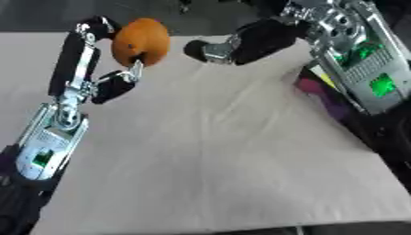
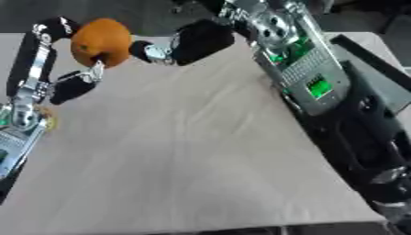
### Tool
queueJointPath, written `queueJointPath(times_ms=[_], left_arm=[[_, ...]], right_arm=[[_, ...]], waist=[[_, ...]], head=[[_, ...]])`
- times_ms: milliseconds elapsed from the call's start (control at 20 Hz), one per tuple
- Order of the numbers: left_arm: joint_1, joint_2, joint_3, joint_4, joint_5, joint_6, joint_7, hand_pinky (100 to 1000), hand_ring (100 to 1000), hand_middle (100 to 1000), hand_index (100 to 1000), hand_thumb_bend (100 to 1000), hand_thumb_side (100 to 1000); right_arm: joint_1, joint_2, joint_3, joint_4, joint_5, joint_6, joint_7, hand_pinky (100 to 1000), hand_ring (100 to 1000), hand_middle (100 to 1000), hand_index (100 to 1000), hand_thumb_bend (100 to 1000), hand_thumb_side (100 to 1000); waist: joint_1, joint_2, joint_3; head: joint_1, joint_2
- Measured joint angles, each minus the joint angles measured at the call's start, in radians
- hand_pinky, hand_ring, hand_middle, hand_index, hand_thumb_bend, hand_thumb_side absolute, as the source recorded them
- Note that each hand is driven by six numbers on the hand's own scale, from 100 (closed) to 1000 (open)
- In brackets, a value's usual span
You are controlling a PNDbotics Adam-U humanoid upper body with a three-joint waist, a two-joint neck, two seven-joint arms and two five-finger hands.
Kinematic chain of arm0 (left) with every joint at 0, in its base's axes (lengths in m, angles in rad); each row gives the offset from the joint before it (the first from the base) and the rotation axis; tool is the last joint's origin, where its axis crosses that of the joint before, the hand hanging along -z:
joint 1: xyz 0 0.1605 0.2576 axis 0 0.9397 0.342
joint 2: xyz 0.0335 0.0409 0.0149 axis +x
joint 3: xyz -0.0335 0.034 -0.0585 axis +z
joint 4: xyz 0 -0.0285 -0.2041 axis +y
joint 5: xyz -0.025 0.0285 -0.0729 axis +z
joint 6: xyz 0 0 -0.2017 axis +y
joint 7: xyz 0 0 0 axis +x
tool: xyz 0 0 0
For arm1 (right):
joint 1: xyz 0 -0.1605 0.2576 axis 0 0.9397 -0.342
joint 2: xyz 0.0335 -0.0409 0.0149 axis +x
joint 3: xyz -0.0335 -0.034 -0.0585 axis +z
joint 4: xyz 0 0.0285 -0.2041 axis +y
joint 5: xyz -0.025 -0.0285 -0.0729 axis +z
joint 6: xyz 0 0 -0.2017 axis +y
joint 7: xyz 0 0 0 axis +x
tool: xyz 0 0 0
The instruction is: Pick up the objects with one hand, pass them to the other hand, and then place them into the box on the other side of the table.
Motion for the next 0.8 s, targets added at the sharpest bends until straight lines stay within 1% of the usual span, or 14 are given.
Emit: queueJointPath(times_ms=[400, 650, 800], left_arm=[[0.010, -0.027, -0.014, 0.004, -0.011, -0.035, 0.017, 751, 559, 533, 519, 100, 101], [0.015, -0.028, -0.031, 0.003, 0.022, -0.095, 0.024, 754, 558, 531, 518, 100, 118], [0.015, -0.035, -0.039, 0.001, 0.048, -0.121, 0.021, 753, 557, 530, 518, 100, 122]], right_arm=[[0.004, 0.023, 0.017, 0.023, 0.002, -0.009, 0.018, 949, 906, 898, 897, 460, 256], [0.004, 0.032, 0.030, 0.042, 0.025, -0.022, 0.030, 948, 906, 896, 897, 467, 256], [-0.001, 0.038, 0.040, 0.060, 0.036, -0.035, 0.044, 948, 906, 897, 898, 468, 256]], waist=[[0.000, 0.000, 0.001], [0.000, 0.000, 0.001], [0.000, 0.001, 0.001]], head=[[0.000, 0.001], [0.000, 0.006], [0.000, 0.006]])
